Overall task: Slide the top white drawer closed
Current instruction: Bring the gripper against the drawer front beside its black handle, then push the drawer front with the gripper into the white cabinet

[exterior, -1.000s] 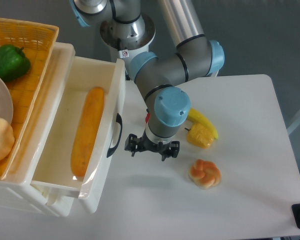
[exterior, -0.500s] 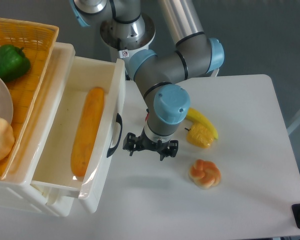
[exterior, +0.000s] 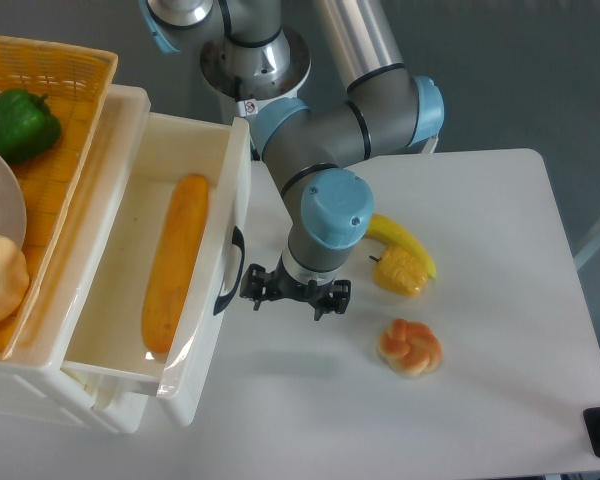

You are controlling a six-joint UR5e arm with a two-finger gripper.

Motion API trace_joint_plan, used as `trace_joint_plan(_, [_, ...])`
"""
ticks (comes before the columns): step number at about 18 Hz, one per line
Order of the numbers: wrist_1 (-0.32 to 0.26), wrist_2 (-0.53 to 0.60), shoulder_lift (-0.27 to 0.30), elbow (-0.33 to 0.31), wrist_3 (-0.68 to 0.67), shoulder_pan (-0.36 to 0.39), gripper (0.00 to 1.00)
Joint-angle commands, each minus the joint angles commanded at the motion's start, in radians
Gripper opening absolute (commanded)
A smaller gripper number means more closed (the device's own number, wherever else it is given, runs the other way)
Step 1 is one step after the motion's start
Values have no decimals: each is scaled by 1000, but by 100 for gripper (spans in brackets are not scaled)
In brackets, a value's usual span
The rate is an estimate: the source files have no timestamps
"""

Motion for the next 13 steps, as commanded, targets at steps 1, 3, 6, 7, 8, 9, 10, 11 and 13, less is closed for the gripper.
trace_joint_plan(1, [0, 0, 0, 0, 0, -2, 100])
trace_joint_plan(3, [0, 0, 2, 0, 0, -6, 100])
trace_joint_plan(6, [0, -3, 3, 0, -2, -11, 100])
trace_joint_plan(7, [0, -11, 3, 0, -2, -11, 100])
trace_joint_plan(8, [0, -15, 3, 0, -2, -11, 100])
trace_joint_plan(9, [-2, -17, 9, -2, -2, -11, 100])
trace_joint_plan(10, [-5, -17, 12, -2, -2, -11, 100])
trace_joint_plan(11, [-11, -18, 12, -2, -2, -11, 100])
trace_joint_plan(13, [-14, -29, 15, -2, -2, -11, 100])
